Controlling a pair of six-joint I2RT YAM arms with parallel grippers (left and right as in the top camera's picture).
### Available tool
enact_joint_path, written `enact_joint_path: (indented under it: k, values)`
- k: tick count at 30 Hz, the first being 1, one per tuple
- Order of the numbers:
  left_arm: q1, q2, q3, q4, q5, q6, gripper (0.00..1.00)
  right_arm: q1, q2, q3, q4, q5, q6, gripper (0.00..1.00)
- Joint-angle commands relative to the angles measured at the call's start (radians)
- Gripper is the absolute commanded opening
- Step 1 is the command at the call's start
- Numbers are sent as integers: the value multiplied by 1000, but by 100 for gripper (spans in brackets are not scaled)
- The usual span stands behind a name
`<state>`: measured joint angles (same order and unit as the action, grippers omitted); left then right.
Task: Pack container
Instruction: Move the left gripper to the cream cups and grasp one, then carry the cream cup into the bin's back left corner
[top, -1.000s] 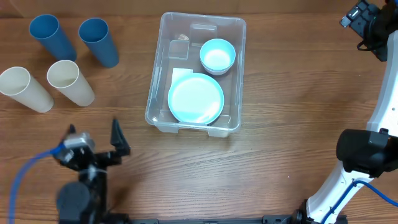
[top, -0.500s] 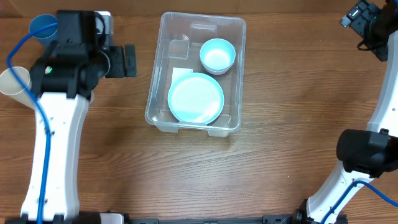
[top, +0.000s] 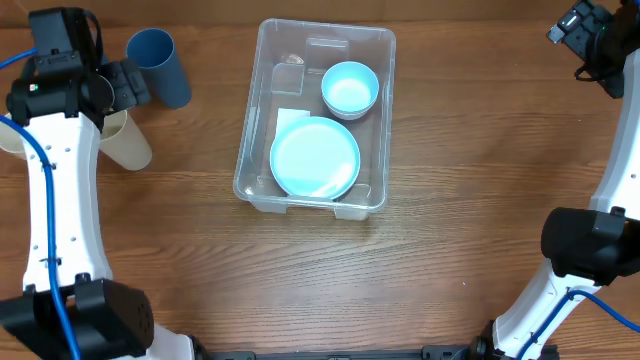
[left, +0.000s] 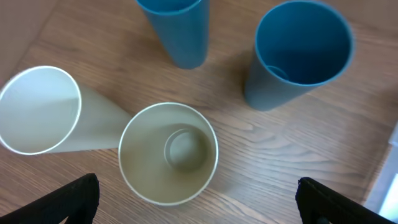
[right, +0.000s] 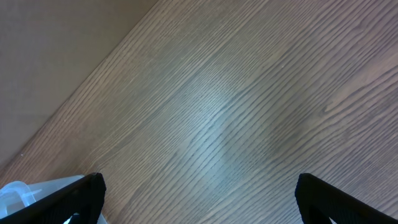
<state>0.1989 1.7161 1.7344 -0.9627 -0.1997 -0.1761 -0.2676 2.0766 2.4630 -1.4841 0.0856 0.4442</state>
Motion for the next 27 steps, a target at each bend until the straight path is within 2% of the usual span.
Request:
enact_joint_path:
  k: [1,5,7,10,11,12,20,24,27]
  values:
    - [3,101,13,8,9,40,100,0,-23,18,5,10,3,100]
    - [3,190,13,15,90,94,96,0,-23,18,5,10,3,100]
    - [3,214,13,11,89,94,84,0,-23,18,5,10,3,100]
    - [3,241,13,0,89,82,29,0,-23,18,5,10,3,100]
    - [3,241,13,-3,89,70,13,0,-23,18,5,10,3,100]
    - [3,239,13,-4,89,63,5,0,-23,18,5,10,3,100]
    - [-37,109,22,-81,145,37,4,0,-23,18,5,10,3,100]
    - [-142,-77,30,-207,179,42,4,0,-23,18,5,10,3,100]
    - [-271,-208,30,-221,162,83,4,0,-23,18,5,10,3,100]
